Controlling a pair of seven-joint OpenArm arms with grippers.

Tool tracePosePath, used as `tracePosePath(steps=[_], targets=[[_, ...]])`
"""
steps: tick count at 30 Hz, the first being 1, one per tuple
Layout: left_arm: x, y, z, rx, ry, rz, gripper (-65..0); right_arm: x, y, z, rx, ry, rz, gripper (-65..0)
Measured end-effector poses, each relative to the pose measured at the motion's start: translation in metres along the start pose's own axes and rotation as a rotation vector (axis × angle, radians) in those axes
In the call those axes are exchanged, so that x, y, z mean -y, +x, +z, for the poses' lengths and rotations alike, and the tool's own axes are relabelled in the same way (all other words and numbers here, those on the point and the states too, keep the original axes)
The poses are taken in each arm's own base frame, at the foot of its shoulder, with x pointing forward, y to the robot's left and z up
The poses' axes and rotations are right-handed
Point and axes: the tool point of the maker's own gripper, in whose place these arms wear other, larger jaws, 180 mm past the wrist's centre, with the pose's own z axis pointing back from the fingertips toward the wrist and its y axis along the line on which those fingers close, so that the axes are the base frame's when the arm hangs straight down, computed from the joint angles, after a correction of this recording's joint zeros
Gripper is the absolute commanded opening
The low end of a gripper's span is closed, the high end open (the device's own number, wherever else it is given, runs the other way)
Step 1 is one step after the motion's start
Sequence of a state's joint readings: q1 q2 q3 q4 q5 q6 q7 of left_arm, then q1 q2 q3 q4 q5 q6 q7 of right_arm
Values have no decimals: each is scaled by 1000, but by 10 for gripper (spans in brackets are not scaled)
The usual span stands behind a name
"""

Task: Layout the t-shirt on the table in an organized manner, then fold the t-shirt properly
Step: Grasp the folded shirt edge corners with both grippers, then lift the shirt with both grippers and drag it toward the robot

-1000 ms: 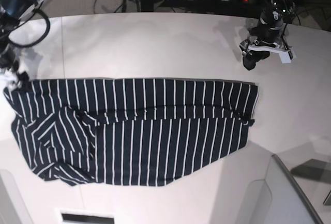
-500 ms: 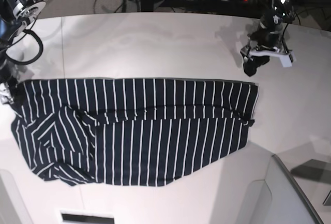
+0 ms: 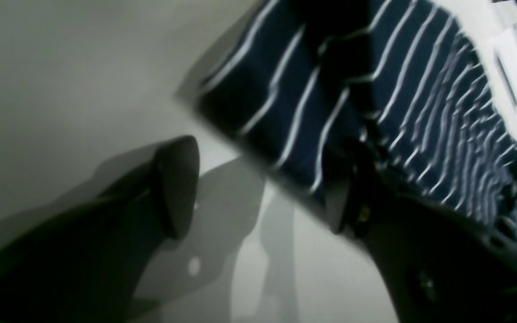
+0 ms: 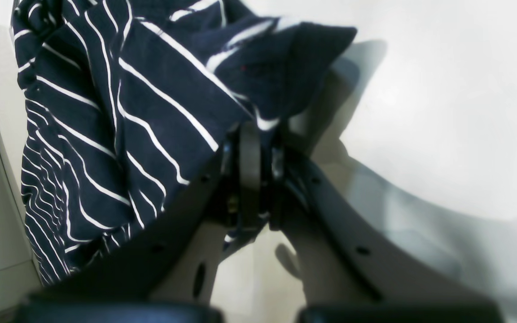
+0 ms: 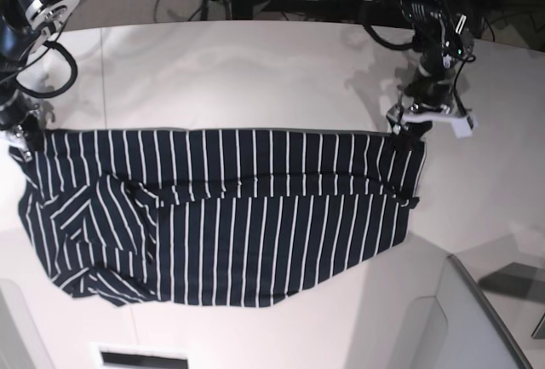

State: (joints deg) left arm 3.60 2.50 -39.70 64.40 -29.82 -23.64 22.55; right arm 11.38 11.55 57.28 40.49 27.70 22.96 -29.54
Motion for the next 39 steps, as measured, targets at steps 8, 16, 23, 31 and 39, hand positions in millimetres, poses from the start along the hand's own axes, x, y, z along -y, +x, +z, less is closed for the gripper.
tracePosePath(steps=[8, 16, 23, 31, 39], targets=[[-1, 10, -19, 44, 24, 120, -260, 2, 0, 1, -23, -4, 5, -650], [-15, 21, -21, 85, 54, 175, -262, 3, 1, 3, -36, -8, 11, -650], [-11, 21, -30, 91, 44, 205, -265, 3, 1, 3, -36, -8, 11, -650], [-2, -3, -37, -12, 37, 138, -650, 3, 1, 3, -38, -7, 11, -650], [-2, -3, -36, -22, 35, 133, -650, -2, -1, 4, -47, 31, 60, -650]])
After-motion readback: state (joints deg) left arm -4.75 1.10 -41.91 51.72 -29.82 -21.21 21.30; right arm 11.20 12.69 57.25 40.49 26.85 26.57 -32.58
